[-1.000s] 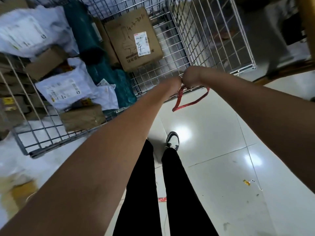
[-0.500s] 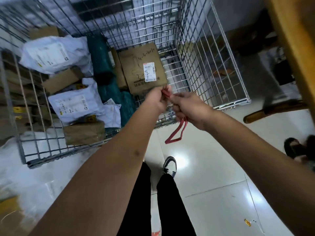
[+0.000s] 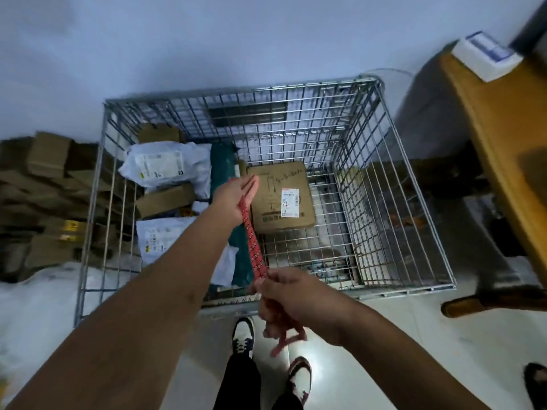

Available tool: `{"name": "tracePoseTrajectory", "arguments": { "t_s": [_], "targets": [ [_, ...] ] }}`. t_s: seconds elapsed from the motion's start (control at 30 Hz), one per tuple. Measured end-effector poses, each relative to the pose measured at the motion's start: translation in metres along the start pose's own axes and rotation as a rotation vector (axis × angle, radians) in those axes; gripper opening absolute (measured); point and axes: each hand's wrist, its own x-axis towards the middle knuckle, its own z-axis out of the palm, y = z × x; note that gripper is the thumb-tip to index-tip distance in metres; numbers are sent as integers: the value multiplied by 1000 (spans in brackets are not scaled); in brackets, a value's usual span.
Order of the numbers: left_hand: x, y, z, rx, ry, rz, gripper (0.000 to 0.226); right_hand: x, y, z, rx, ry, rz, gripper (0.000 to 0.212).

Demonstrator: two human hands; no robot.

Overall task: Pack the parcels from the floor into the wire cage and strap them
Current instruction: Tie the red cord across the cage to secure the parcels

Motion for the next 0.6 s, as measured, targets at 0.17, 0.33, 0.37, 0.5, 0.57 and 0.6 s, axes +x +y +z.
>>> {"name": "tracePoseTrajectory", "arguments": {
  "t_s": [0.17,0.33,0.37,0.5,0.57,0.6],
  "targets": [
    [12,96,4,101,-4,144,24,27,-55,20,-56,-77,12,23],
    [21,184,3,85,-17,241,24,50,-91,41,-198,-103,40,25],
    [23,198,3,79,-25,254,25,55,-96,45,-220,-88,44,25],
    [40,248,20,79,-60,266,30,93,-122,55,-210,41,43,25],
    [49,267,31,119,-85,281,30,116,-131,53,-162,90,50,23],
    [53,275,36,134,-97,285,29,129,-133,50,-151,127,37,22]
  ]
}}
